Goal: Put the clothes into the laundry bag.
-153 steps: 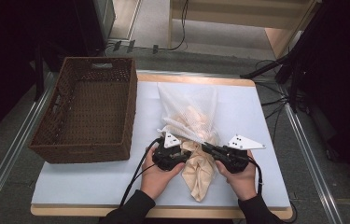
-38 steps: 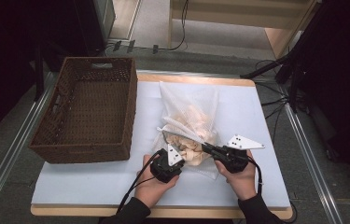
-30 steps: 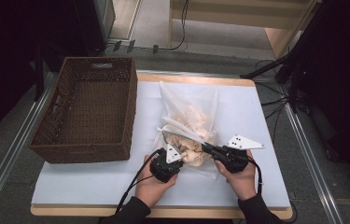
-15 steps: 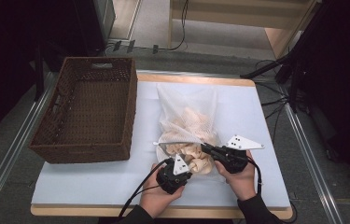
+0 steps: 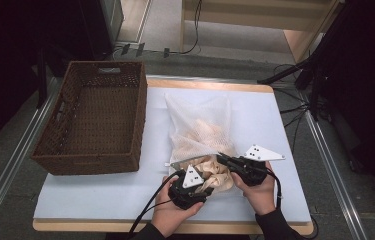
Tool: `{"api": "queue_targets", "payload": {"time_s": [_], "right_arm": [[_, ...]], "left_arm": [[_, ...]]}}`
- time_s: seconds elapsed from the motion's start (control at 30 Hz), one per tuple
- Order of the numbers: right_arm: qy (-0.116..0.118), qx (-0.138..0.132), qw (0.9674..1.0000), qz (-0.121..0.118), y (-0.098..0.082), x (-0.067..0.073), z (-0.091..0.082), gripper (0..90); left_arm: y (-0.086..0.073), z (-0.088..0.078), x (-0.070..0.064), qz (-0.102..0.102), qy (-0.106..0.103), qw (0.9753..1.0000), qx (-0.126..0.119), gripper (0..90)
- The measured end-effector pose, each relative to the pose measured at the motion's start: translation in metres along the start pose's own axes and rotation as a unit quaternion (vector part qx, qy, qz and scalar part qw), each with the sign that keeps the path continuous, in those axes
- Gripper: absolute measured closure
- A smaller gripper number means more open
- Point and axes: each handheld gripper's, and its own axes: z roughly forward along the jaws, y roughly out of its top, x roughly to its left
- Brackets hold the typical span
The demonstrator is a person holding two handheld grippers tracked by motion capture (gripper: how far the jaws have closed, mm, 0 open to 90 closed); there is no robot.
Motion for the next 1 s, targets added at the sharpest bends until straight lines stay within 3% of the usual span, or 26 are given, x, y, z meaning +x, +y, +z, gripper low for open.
{"api": "queue_targets", "payload": {"time_s": [0.07,0.2,0.3,0.37,0.43,0.5,0.6,0.67,0.73,0.77,0.83,0.9,1.0], "right_arm": [[0.001,0.001,1.0000,0.001,0.000,0.000,0.001,89.3],[0.001,0.001,1.0000,0.000,0.000,0.001,0.002,89.3],[0.002,0.002,1.0000,0.000,0.000,0.003,0.002,89.3],[0.003,0.003,1.0000,-0.002,-0.001,0.003,0.002,89.3],[0.004,0.002,1.0000,-0.003,-0.001,0.004,0.002,89.3],[0.005,0.000,1.0000,-0.001,0.000,0.004,0.001,89.3],[0.006,-0.007,1.0000,-0.002,0.001,0.003,-0.001,89.3],[0.007,-0.013,0.9999,-0.004,0.002,0.004,-0.003,89.4],[0.009,-0.017,0.9998,-0.007,0.005,0.006,-0.004,89.3],[0.009,-0.018,0.9998,-0.009,0.006,0.007,-0.005,89.3],[0.009,-0.015,0.9998,-0.008,0.006,0.007,-0.005,89.3],[0.009,-0.013,0.9998,-0.008,0.004,0.007,-0.004,89.4],[0.011,-0.006,0.9999,-0.010,0.003,0.009,-0.001,89.3]], "left_arm": [[0.007,-0.001,-0.001,0.008,0.010,0.9999,-0.008,57.2],[0.015,0.009,-0.003,0.017,0.024,0.9996,0.001,52.7],[0.019,0.020,-0.001,0.007,0.040,0.9991,0.013,52.1],[0.023,0.025,0.005,0.002,0.056,0.9984,0.010,56.5],[0.027,0.025,0.013,-0.014,0.063,0.9979,-0.007,70.4],[0.031,0.023,0.021,-0.033,0.050,0.9980,-0.018,82.1],[0.037,0.017,0.028,-0.051,0.051,0.9962,-0.048,84.8],[0.040,0.014,0.030,-0.057,0.073,0.9934,-0.068,84.8],[0.040,0.013,0.034,-0.074,0.069,0.9916,-0.080,84.1],[0.040,0.015,0.036,-0.076,0.071,0.9915,-0.078,83.2],[0.038,0.021,0.038,-0.054,0.096,0.9921,-0.059,81.4],[0.034,0.029,0.041,-0.032,0.133,0.9899,-0.036,80.7],[0.029,0.036,0.048,-0.040,0.141,0.9888,-0.027,81.8]]}}
